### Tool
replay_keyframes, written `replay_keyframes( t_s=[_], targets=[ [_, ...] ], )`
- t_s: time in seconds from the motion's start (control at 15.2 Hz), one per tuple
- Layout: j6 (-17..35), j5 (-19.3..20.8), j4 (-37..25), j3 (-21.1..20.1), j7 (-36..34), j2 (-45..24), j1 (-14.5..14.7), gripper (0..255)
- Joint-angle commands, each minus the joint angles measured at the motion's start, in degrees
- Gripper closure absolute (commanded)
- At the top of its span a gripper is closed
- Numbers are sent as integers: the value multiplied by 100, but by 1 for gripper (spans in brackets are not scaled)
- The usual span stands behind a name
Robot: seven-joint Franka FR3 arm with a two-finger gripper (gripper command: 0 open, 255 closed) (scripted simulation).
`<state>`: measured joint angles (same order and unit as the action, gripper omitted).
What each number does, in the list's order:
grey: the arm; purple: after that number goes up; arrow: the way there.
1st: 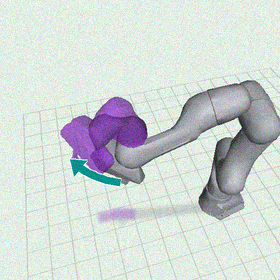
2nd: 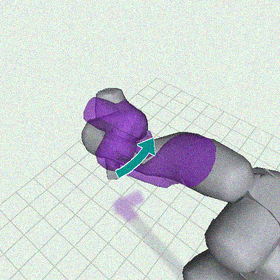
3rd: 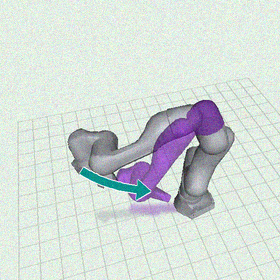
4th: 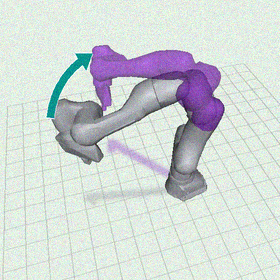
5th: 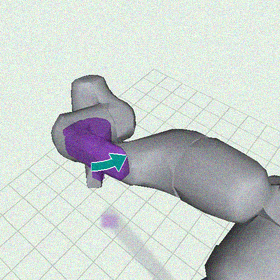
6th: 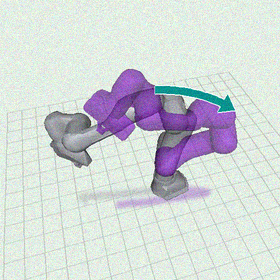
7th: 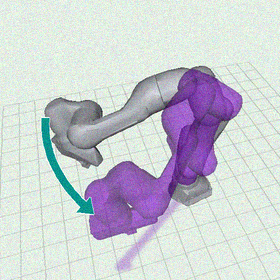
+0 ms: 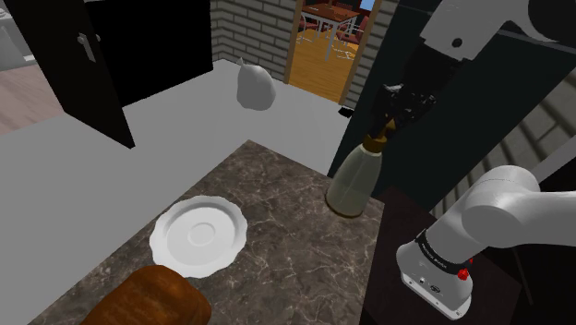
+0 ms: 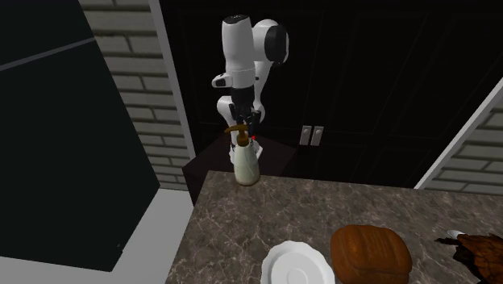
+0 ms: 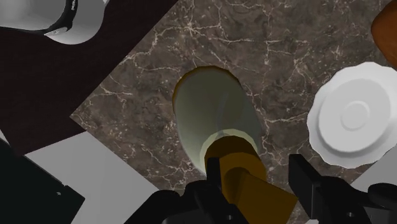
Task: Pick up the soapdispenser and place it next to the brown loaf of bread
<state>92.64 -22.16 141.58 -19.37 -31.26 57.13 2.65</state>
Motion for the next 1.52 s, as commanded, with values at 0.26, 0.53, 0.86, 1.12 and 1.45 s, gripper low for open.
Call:
replay_keyframes(
  t_s=[0.26,0.53,0.86,1.12,1.45],
  targets=[
    [-369,107,-557,98,-68,-181,-56,255],
    [-611,171,-933,157,-112,-314,-89,255],
    [-911,243,-1422,221,-169,-501,-127,255],
    [-1153,294,-1830,265,-218,-665,-155,255],
    [-1458,350,-2363,310,-284,-891,-188,255]
  ],
)
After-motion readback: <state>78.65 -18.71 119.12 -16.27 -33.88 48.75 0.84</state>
